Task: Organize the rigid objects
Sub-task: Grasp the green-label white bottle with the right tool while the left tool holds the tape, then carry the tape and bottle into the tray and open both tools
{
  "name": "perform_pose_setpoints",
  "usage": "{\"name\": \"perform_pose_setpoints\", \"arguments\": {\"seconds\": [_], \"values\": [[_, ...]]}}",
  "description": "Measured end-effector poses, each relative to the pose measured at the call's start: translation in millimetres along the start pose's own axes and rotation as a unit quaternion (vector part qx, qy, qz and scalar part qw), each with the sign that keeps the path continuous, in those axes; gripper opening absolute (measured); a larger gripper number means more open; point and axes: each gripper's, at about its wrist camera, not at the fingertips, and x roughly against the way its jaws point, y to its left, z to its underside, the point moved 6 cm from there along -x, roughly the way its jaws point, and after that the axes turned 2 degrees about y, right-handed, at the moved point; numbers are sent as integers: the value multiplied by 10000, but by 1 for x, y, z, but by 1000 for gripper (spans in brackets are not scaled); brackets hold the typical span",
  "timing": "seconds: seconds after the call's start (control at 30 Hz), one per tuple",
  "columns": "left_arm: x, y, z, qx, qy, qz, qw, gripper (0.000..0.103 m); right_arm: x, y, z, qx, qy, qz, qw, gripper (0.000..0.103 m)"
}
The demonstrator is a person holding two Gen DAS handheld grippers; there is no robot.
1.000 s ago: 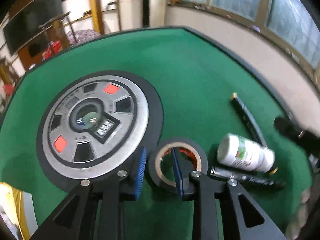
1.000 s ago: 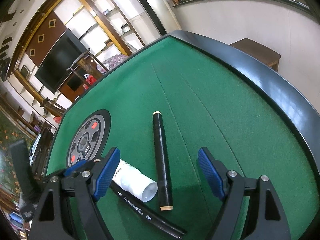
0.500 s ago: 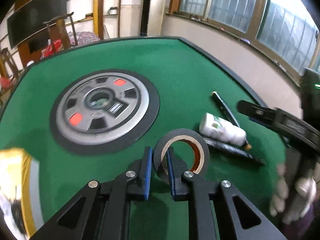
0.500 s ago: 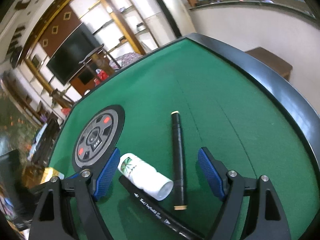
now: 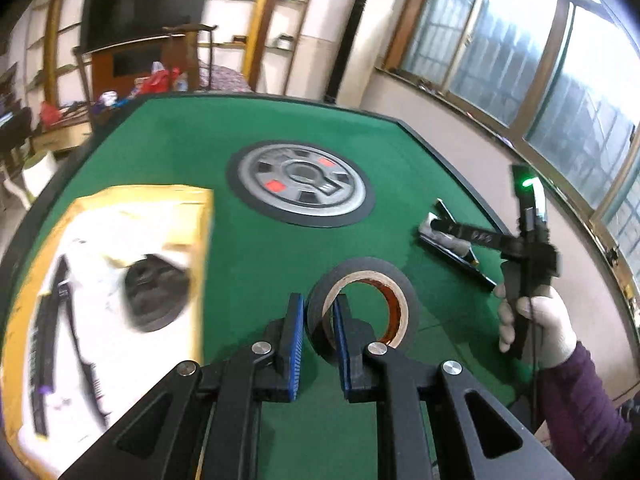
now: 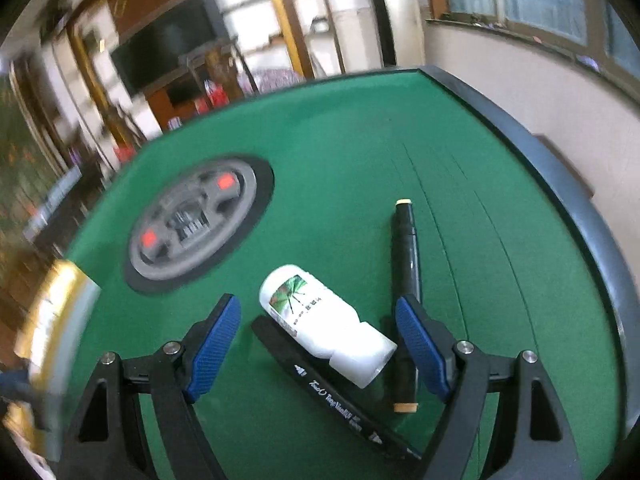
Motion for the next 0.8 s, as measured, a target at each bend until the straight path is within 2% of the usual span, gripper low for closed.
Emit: {"name": "perform_pose_setpoints", "arguments": {"seconds": [0.07, 0.13, 0.2, 0.3, 0.53, 0.8], "values": [[13, 11, 2, 90, -107, -26, 9999, 14, -11, 8, -1, 374, 138, 317, 9987, 79], [26, 23, 5, 161, -249, -111, 9995, 14, -16, 11, -1, 621, 143, 566, 9964, 74], [34, 35, 7, 218, -370, -222, 9988, 14, -17, 15, -1, 766, 172, 397, 9961, 49], [42, 53, 15, 380, -448, -275, 9979, 14, -16, 19, -2, 773, 316, 382, 9958, 43], [55, 95, 26, 899, -592, -117, 9941, 14, 16, 29, -5, 380, 184, -81, 9991, 39], [76, 137, 44, 1248, -777, -261, 9888, 14, 59, 75, -3, 200, -20, -890, 9958, 35]]}}
